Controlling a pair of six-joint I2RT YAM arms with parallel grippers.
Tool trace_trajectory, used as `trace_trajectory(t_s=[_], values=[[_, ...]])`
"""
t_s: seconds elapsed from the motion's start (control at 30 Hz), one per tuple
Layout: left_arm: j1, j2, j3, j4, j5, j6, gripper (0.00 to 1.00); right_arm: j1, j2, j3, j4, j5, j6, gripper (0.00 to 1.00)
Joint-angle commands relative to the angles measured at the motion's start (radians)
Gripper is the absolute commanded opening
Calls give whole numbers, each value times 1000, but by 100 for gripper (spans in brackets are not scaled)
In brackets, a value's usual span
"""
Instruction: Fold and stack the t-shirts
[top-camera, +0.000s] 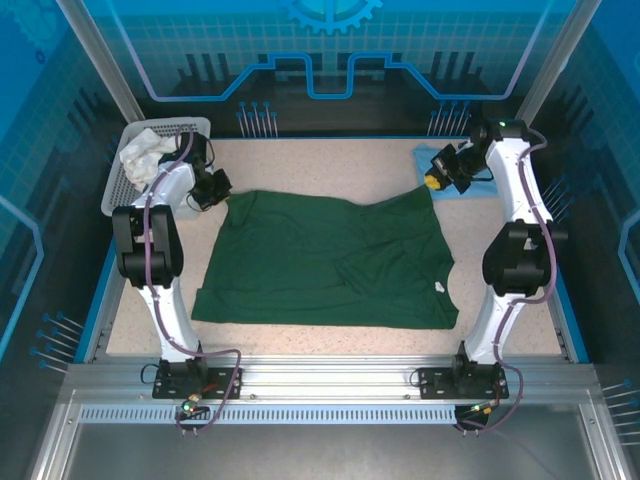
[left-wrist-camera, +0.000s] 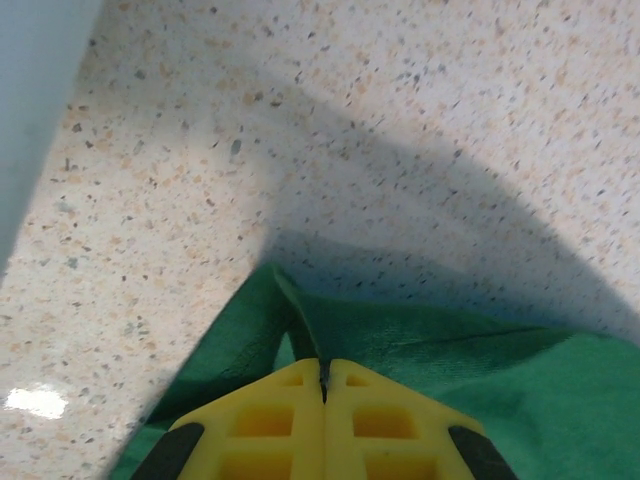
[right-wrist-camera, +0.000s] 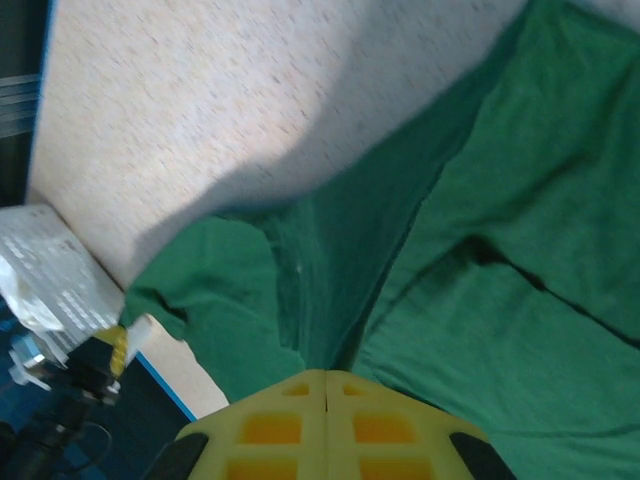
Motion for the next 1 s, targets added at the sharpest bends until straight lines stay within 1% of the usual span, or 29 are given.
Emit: trace_trajectory(t_s=[0.0, 0.1, 0.23, 0.3, 0.4, 0.5, 0.6, 0.77, 0.83, 0.97], values=[[18, -85, -42, -41, 9, 78, 0, -16, -71, -87, -90, -27, -80, 0], [26, -141, -89, -17, 17, 117, 0, -17, -118, -170, -92, -38, -106, 0], [38, -198, -116, 21, 66, 159, 1, -17, -153, -240, -108, -55, -138, 0], [40, -214, -114, 28, 75, 173, 4, -18, -163, -253, -137, -50, -160, 0], [40, -235, -122, 37, 119, 196, 4, -18, -185, -262, -180, -37, -185, 0], [41, -295, -188, 66, 141, 202, 5, -25, -192, -247, -245, -39, -222, 0], [40, -379, -284, 78, 113, 212, 6, -37, -215, -253, -294, -30, -256, 0], [44, -487, -421, 65, 6, 218, 7, -56, -276, -376, -292, -22, -281, 0], [44, -509, -463, 66, -39, 210, 7, -56, -289, -427, -285, -22, -289, 0], [46, -515, -506, 37, -119, 199, 7, -55, -303, -468, -290, 17, -300, 0]])
